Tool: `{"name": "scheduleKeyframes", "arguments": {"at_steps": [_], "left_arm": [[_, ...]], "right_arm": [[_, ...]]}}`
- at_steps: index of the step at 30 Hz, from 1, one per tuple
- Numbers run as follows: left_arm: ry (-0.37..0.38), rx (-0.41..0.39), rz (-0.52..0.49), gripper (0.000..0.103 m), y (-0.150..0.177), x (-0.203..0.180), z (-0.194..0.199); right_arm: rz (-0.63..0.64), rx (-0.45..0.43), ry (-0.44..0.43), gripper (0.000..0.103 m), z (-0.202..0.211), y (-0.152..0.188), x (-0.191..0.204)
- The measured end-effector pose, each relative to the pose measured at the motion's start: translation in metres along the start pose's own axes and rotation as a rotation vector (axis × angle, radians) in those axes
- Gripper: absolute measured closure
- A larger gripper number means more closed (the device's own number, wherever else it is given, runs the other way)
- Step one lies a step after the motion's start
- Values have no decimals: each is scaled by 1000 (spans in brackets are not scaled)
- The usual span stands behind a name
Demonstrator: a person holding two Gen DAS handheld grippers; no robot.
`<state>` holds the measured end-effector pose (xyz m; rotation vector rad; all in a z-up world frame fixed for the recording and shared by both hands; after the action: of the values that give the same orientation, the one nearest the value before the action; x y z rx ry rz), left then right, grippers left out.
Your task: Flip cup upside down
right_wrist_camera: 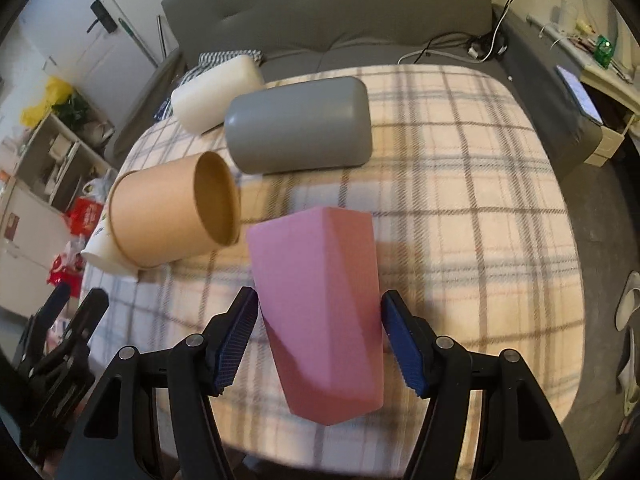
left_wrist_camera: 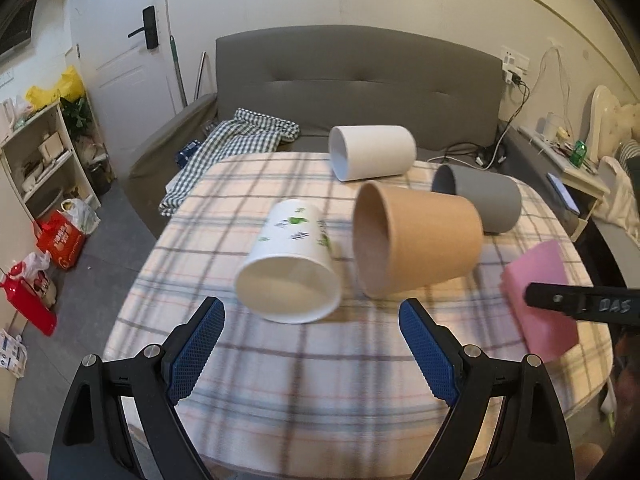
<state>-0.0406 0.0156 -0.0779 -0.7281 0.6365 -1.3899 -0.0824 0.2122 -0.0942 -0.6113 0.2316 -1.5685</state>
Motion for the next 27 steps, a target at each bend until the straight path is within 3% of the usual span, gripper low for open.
{"name": "scheduleKeyframes", "arguments": {"at_steps": [3,6,7,12,23,27], "left_arm": [[16,-16,-1,11,3,-12,4],[34,-28,-1,11,2,-25,7],[38,-23,-3,11,2,-31,8],[63,-5,-10,11,5,-57,9],[141,-28,-30,11,18,-127,20],[179,-14,7,11,20,-139,20]], "right_arm": [[30,-62,-5,38,3,4,-2],[108,-165,49,18,20,6,-2],[118,-195,56,15,26,6,-3],[96,-301,49,13,56,8,-22],[97,-428,217,13,78,24,-83],[104,-465,291,13,83,28,-98]]}}
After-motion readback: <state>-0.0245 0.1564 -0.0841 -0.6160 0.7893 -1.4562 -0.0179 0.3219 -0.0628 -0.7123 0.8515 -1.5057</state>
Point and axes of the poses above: each gripper's, at about its wrist camera, not at the fingertips, and z roughly against the way its jaws point, x to its left, y to its underside, the point moved 5 cm from there along -z, roughly the way its jaws point, and after that the axes turned 6 degrees about -x, right-handed, at the moved point
